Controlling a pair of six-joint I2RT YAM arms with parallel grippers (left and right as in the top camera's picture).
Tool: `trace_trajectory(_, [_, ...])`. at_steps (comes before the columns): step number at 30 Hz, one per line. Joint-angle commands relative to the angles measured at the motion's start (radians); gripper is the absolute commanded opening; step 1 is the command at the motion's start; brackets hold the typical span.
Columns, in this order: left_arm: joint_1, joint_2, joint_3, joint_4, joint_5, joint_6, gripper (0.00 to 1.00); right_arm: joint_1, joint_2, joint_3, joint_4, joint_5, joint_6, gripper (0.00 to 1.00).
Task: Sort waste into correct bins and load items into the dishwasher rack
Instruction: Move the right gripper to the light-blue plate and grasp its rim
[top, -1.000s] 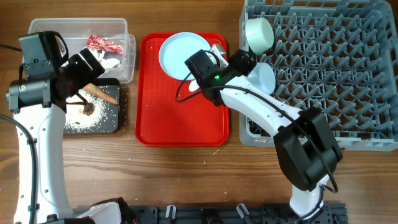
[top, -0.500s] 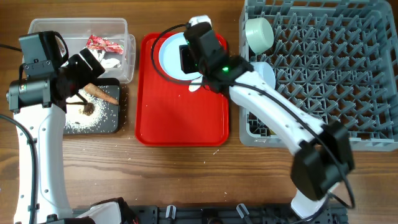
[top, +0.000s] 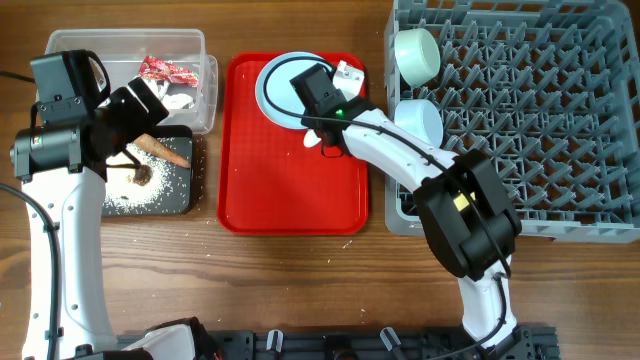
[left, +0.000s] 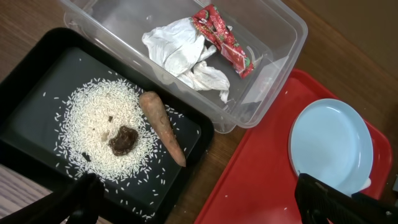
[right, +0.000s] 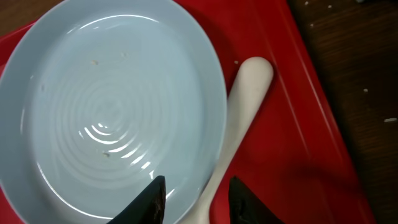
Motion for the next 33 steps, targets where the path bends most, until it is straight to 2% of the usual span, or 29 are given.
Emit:
trace_trajectory(1, [0.001, -0.012, 0.007, 0.002, -0.01, 0.012, 1.0, -0.004, 0.034, -0.003, -0.004, 0.024, 0.015, 0.31])
trace_trajectory(22, [0.001, -0.012, 0.007, 0.002, -0.01, 0.012, 1.0, -0.004, 0.087, -0.003, 0.006, 0.013, 0.063, 0.24])
trace_trajectory(25, [0.001, -0.012, 0.007, 0.002, -0.01, 0.012, 1.0, -0.004, 0.088, -0.003, 0.02, 0.013, 0.062, 0.19])
trace_trajectory(29, [0.001, -0.012, 0.007, 0.002, -0.01, 0.012, 1.0, -0.004, 0.088, -0.003, 0.039, 0.013, 0.052, 0.05])
trace_trajectory(33, [0.001, -0.012, 0.007, 0.002, -0.01, 0.012, 1.0, -0.004, 0.088, -0.003, 0.071, 0.012, -0.022, 0.04])
